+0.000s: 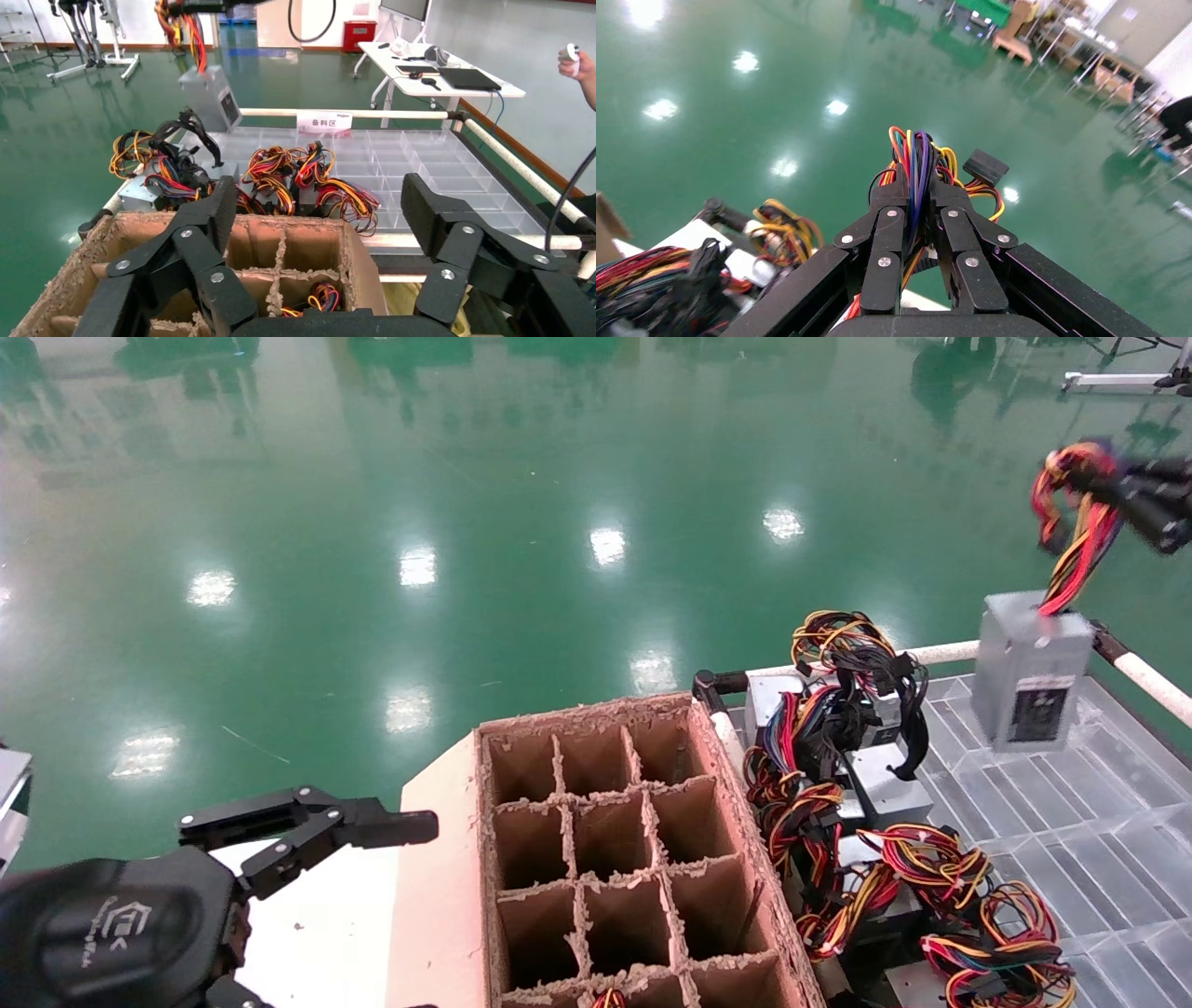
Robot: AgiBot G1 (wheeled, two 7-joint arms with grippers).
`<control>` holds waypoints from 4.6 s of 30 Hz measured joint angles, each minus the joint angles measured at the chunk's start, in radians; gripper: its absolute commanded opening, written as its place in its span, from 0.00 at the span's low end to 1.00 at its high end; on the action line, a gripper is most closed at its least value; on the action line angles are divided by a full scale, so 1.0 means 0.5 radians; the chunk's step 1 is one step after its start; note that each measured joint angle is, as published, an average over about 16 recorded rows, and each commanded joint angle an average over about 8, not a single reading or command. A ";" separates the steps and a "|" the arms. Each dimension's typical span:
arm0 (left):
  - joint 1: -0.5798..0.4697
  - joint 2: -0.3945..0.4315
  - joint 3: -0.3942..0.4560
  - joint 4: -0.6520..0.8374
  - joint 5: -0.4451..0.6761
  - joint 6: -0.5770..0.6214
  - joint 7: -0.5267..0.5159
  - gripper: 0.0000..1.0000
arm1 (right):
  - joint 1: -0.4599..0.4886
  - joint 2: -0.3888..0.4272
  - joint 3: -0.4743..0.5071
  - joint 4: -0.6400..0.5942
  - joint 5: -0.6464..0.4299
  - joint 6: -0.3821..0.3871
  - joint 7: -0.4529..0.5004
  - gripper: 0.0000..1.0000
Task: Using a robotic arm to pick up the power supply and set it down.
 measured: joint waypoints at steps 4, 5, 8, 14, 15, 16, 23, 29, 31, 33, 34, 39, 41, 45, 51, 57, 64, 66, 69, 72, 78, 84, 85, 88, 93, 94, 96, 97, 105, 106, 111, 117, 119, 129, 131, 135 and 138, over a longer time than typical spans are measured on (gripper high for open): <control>0.000 0.000 0.000 0.000 0.000 0.000 0.000 1.00 | -0.086 -0.023 0.024 -0.038 0.034 0.018 0.002 0.00; 0.000 0.000 0.000 0.000 0.000 0.000 0.000 1.00 | -0.107 -0.031 0.030 -0.044 0.043 0.025 0.004 0.00; 0.000 0.000 0.000 0.000 0.000 0.000 0.000 1.00 | -0.168 -0.055 0.050 -0.055 0.070 0.048 0.009 0.00; 0.000 0.000 0.000 0.000 0.000 0.000 0.000 1.00 | -0.267 -0.115 0.083 -0.054 0.117 0.111 0.021 0.00; 0.000 0.000 0.000 0.000 0.000 0.000 0.000 1.00 | -0.280 -0.124 0.087 -0.051 0.122 0.122 0.022 0.00; 0.000 0.000 0.000 0.000 0.000 0.000 0.000 1.00 | -0.292 -0.133 0.091 -0.048 0.127 0.132 0.024 0.00; 0.000 0.000 0.001 0.000 0.000 0.000 0.000 1.00 | -0.365 -0.162 0.107 -0.034 0.149 0.172 0.040 0.00; 0.000 0.000 0.001 0.000 0.000 0.000 0.000 1.00 | -0.425 -0.133 0.115 -0.032 0.161 0.159 0.055 0.00; 0.000 0.000 0.001 0.000 -0.001 0.000 0.000 1.00 | -0.443 -0.118 0.118 -0.030 0.165 0.150 0.059 0.00; 0.000 0.000 0.001 0.000 -0.001 0.000 0.000 1.00 | -0.460 -0.103 0.120 -0.028 0.168 0.139 0.062 0.00; 0.000 0.000 0.001 0.000 -0.001 0.000 0.000 1.00 | -0.467 -0.095 0.121 -0.026 0.169 0.134 0.063 0.00; 0.000 0.000 0.001 0.000 -0.001 0.000 0.000 1.00 | -0.494 -0.063 0.121 -0.012 0.169 0.113 0.063 0.00; 0.000 0.000 0.001 0.000 -0.001 0.000 0.000 1.00 | -0.500 -0.051 0.118 -0.006 0.165 0.107 0.061 0.00; 0.000 0.000 0.001 0.000 -0.001 0.000 0.001 1.00 | -0.507 -0.025 0.109 0.006 0.151 0.094 0.055 0.00; 0.000 0.000 0.001 0.000 -0.001 0.000 0.001 1.00 | -0.508 0.028 0.084 0.018 0.116 0.073 0.043 0.00; 0.000 -0.001 0.001 0.000 -0.001 -0.001 0.001 1.00 | -0.499 0.090 0.051 0.027 0.068 0.046 0.032 0.00; 0.000 -0.001 0.002 0.000 -0.001 -0.001 0.001 1.00 | -0.478 0.150 0.015 0.033 0.018 0.019 0.030 0.00; 0.000 -0.001 0.002 0.000 -0.001 -0.001 0.001 1.00 | -0.471 0.158 0.008 0.034 0.006 0.013 0.032 0.00; 0.000 -0.001 0.002 0.000 -0.001 -0.001 0.001 1.00 | -0.463 0.162 -0.002 0.034 -0.007 0.008 0.035 0.00; 0.000 -0.001 0.002 0.000 -0.001 -0.001 0.001 1.00 | -0.456 0.162 -0.009 0.033 -0.017 0.004 0.039 0.00; 0.000 -0.001 0.002 0.000 -0.001 -0.001 0.001 1.00 | -0.445 0.140 -0.019 0.032 -0.032 0.000 0.049 0.00; -0.001 -0.001 0.002 0.000 -0.001 -0.001 0.001 1.00 | -0.442 0.100 -0.029 0.032 -0.047 0.000 0.055 0.16; -0.001 -0.001 0.002 0.000 -0.001 -0.001 0.001 1.00 | -0.442 0.093 -0.031 0.032 -0.049 0.000 0.055 0.20; 0.000 -0.001 0.002 0.000 -0.001 -0.001 0.001 1.00 | -0.442 0.071 -0.035 0.032 -0.055 -0.001 0.057 0.41; 0.000 -0.001 0.002 0.000 -0.002 -0.001 0.001 1.00 | -0.445 0.040 -0.041 0.033 -0.063 0.000 0.057 0.83; 0.000 -0.001 0.002 0.000 -0.002 -0.001 0.001 1.00 | -0.445 0.036 -0.042 0.032 -0.065 0.000 0.057 0.91; 0.000 -0.001 0.002 0.000 -0.002 -0.001 0.001 1.00 | -0.446 0.030 -0.043 0.032 -0.067 0.001 0.057 1.00; 0.000 -0.001 0.002 0.000 -0.002 -0.001 0.001 1.00 | -0.446 0.028 -0.043 0.032 -0.068 0.001 0.057 1.00; 0.000 -0.001 0.002 0.001 -0.002 -0.001 0.001 1.00 | -0.446 0.025 -0.045 0.033 -0.069 0.002 0.057 1.00; 0.000 -0.001 0.002 0.001 -0.002 -0.001 0.001 1.00 | -0.446 0.025 -0.044 0.033 -0.068 0.002 0.057 1.00; 0.000 -0.001 0.002 0.001 -0.002 -0.001 0.001 1.00 | -0.446 0.027 -0.044 0.033 -0.067 0.002 0.056 1.00; 0.000 -0.001 0.002 0.001 -0.002 -0.001 0.001 1.00 | -0.456 0.030 -0.040 0.051 -0.056 -0.003 0.063 1.00; 0.000 -0.001 0.002 0.001 -0.002 -0.001 0.001 1.00 | -0.469 0.032 -0.036 0.073 -0.045 -0.009 0.072 1.00; 0.000 -0.001 0.002 0.001 -0.002 -0.001 0.001 1.00 | -0.622 0.058 0.007 0.343 0.084 -0.083 0.183 1.00; 0.000 -0.001 0.003 0.001 -0.002 -0.001 0.001 1.00 | -0.668 0.065 0.020 0.426 0.123 -0.106 0.216 1.00; 0.000 -0.001 0.003 0.001 -0.002 -0.001 0.002 1.00 | -0.765 0.081 0.047 0.596 0.204 -0.152 0.286 1.00; 0.000 -0.001 0.003 0.001 -0.002 -0.001 0.002 1.00 | -0.837 0.093 0.068 0.724 0.266 -0.187 0.338 1.00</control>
